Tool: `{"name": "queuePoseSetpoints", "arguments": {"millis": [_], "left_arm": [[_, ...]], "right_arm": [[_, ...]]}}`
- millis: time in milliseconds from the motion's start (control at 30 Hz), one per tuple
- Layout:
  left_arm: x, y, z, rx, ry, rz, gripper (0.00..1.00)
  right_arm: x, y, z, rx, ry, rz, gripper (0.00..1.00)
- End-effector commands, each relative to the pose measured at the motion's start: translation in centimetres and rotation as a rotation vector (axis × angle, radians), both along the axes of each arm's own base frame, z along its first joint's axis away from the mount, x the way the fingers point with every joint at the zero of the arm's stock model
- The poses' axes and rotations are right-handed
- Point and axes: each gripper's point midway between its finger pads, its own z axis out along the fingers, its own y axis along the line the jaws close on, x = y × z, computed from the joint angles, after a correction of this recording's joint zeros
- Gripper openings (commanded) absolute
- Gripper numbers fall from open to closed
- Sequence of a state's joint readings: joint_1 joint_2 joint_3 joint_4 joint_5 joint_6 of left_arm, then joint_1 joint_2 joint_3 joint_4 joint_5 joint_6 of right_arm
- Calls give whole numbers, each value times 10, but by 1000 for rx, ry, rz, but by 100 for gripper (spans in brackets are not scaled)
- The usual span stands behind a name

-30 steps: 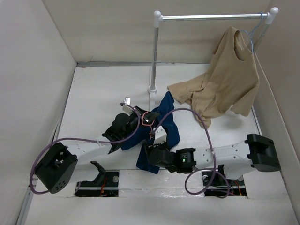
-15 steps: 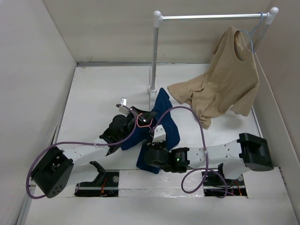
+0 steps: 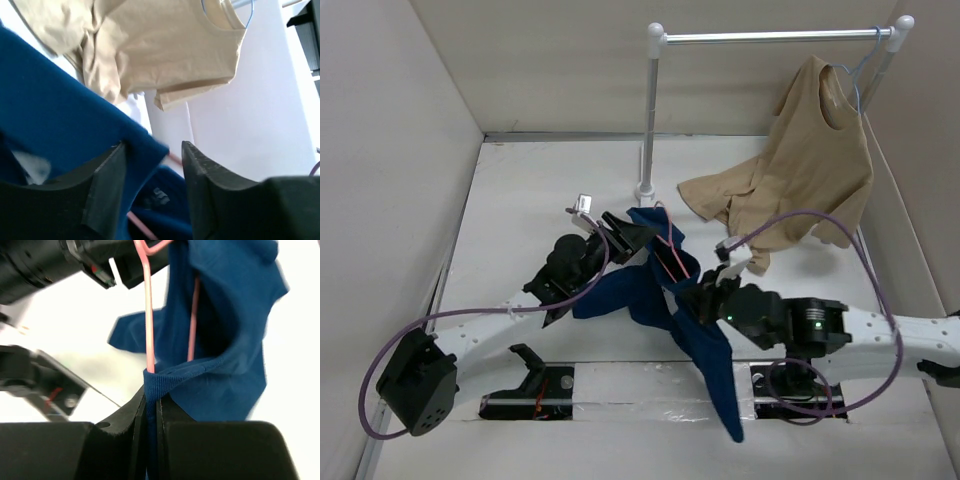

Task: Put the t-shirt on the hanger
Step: Place the T-shirt on the hanger, then place the hanger at the clothesline.

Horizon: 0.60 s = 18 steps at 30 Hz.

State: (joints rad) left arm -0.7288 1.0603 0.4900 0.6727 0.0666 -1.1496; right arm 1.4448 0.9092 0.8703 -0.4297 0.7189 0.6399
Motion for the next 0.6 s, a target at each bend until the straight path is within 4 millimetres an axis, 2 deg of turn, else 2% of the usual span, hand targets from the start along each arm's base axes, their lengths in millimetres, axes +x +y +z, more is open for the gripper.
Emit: {"name": "queuePoseSetpoints", "arguments": {"millis": [0,67,100,167,200,267,400,433,500,533,567], "left_arm": [[5,12,56,39,-174,49,44],[7,15,63,51,-194,66,52],[8,22,79,45,-229,101,54],[8,25,89,57,-250,114,55],[8,27,101,56,-271,122,55],[6,30,102,81,-283,132,56],[12,41,109,125,-300,195,55],[12,42,110,133,-305,199,55],[10,43,119,128,-331,206,53],[8,41,123,126,-342,200,51],[5,40,129,140,-365,196,49]], "right_arm": [[-4,-20,22,49,-23,57,0],[-4,-34,37,106,-39,73,0],[-8,-36,41,122,-40,96,0],[-7,-47,53,162,-52,88,0],[-7,-51,57,173,-58,87,0],[-4,-61,61,166,-76,63,0],[-2,-75,99,209,-140,58,0],[-2,-82,125,255,-169,52,0],[0,-95,156,263,-234,42,0],[0,-106,189,297,-280,40,0],[1,-112,205,317,-305,31,0]]}}
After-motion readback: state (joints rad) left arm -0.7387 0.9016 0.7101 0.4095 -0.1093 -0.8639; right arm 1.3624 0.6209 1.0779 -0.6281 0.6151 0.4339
